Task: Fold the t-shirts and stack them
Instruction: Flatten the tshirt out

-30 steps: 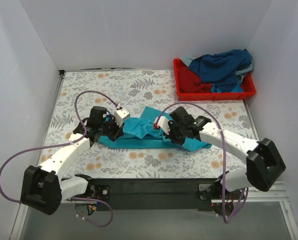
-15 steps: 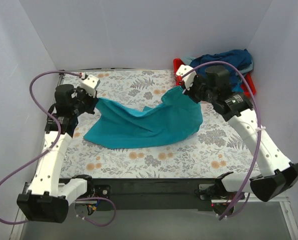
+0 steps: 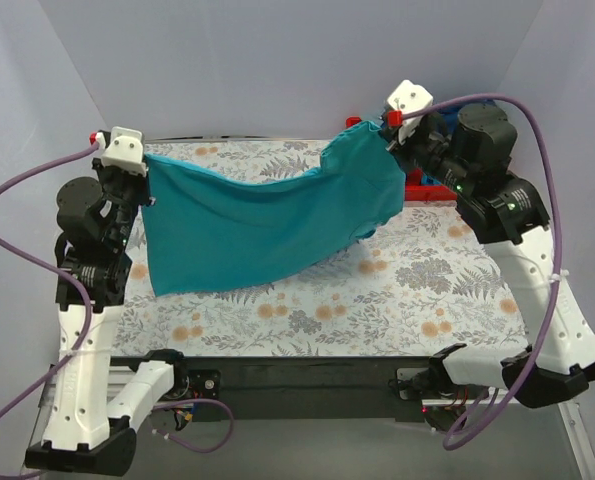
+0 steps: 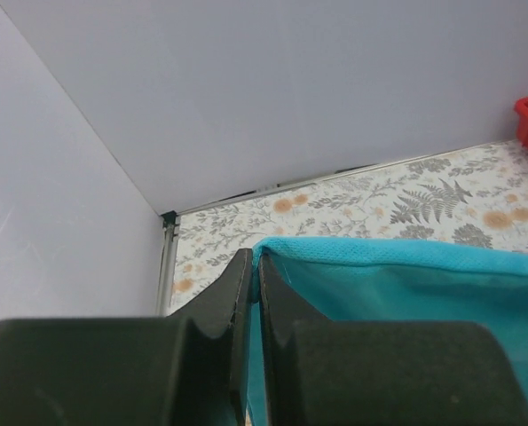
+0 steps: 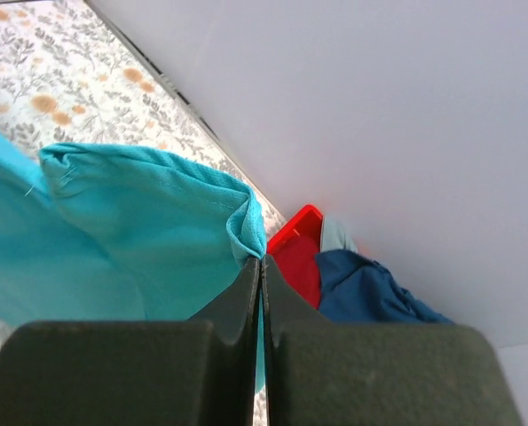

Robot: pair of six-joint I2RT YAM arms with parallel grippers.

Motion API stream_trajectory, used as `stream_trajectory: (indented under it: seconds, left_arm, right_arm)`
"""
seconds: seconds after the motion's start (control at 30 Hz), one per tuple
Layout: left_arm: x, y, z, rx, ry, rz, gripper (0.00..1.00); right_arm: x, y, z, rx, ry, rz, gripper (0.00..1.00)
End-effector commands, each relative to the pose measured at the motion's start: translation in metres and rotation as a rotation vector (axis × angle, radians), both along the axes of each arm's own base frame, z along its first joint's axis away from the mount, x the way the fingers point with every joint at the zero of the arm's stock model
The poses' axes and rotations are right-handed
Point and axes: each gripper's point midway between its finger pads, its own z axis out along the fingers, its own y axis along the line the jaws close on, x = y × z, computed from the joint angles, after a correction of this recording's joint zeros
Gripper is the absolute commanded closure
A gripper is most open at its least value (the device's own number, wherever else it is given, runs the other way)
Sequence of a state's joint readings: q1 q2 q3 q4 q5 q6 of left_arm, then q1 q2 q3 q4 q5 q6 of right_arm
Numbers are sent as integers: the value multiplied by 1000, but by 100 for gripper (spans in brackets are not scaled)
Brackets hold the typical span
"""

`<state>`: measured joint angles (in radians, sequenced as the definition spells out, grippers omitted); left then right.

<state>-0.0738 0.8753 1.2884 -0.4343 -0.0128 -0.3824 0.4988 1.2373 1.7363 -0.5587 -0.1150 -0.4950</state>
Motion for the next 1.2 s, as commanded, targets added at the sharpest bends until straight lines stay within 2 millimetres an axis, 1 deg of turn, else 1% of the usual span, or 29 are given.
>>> stream_trajectory:
  seconds: [0.0, 0.03, 0.07, 0.1, 0.17, 0.2, 0.23, 0.27, 0.3, 0.33, 0.37, 0.4, 0.43, 0.5, 0.53, 0.57, 0.6, 0.67, 0.73, 0.77, 0.8, 0.87, 0.9, 0.97, 1.0, 1.03, 1.1, 1.13, 1.17]
  left_arm:
    - [34, 10, -5, 24, -10, 59, 100]
    - [44, 10, -10, 45, -18, 56, 100]
    - [56, 11, 1, 77, -85, 54, 100]
    - [81, 12, -19, 94, -50, 43, 100]
    - [112, 21, -13, 96, -83, 50, 100]
    - [129, 40, -14, 62, -70, 83, 100]
    - [160, 52, -8, 37, -66, 95, 100]
    - [178, 55, -1, 5, -73, 66, 100]
    - [190, 73, 5, -40, -81, 84, 100]
    - [217, 81, 23, -59, -115, 75, 100]
    - [227, 82, 31, -79, -126, 51, 100]
    - [234, 93, 41, -126, -146, 49, 100]
    - [245, 97, 68, -129, -206, 29, 100]
    - [248, 103, 97, -137, -276, 3, 100]
    - [241, 104, 125, -126, -342, -15, 100]
    - [239, 110, 141, -113, -403, -13, 100]
    - [232, 113, 155, -107, -444, -10, 100]
    - [220, 117, 176, -94, -521, -17, 100]
    - [214, 128, 182, -84, -544, -1, 100]
    - [217, 133, 173, -99, -528, -1, 100]
    - [220, 139, 162, -104, -499, -11, 100]
    - [225, 142, 139, -115, -446, -47, 100]
    - [232, 141, 96, -133, -359, -64, 100]
    - [232, 126, 53, -110, -289, -143, 100]
    - [235, 124, -4, -120, -185, -158, 100]
    - [222, 111, -16, -103, -162, -197, 100]
    - [210, 108, -52, -63, -111, -200, 100]
    - [193, 102, -89, -69, -50, -213, 100]
    - [184, 104, -104, -60, -30, -207, 100]
  right_arm:
    - [43, 15, 5, 38, -37, -42, 99]
    - [55, 19, 12, 55, -71, -52, 99]
    - [67, 21, 13, 58, -82, -66, 99]
    - [89, 29, 15, 72, -100, -79, 99]
    - [114, 31, 23, 102, -118, -111, 99]
    - [141, 38, 6, 103, -85, -131, 99]
    - [145, 37, 43, 178, -147, -139, 99]
    - [155, 38, 50, 194, -163, -149, 99]
    - [175, 44, 43, 195, -163, -163, 99]
    - [174, 42, 80, 254, -244, -163, 99]
    - [181, 36, 91, 278, -277, -195, 99]
    - [193, 36, 92, 293, -295, -211, 99]
    - [190, 35, 114, 334, -368, -210, 99]
    - [186, 23, 138, 388, -459, -245, 99]
    - [180, 14, 160, 445, -544, -254, 99]
    - [178, 10, 164, 471, -567, -256, 99]
    - [166, 3, 185, 515, -633, -248, 99]
    - [156, -5, 205, 553, -678, -232, 99]
    - [156, 4, 200, 536, -671, -182, 99]
    - [161, 7, 191, 521, -650, -176, 99]
    - [166, 18, 171, 488, -608, -137, 99]
    - [178, 27, 142, 452, -546, -123, 99]
    - [188, 33, 112, 410, -493, -117, 99]
    - [196, 38, 84, 379, -440, -116, 99]
    - [201, 46, 48, 318, -384, -87, 99]
    - [201, 50, 33, 294, -360, -70, 99]
    - [190, 57, 2, 236, -306, -9, 99]
    - [188, 63, -47, 162, -233, 18, 99]
    - [174, 63, -54, 129, -229, 41, 99]
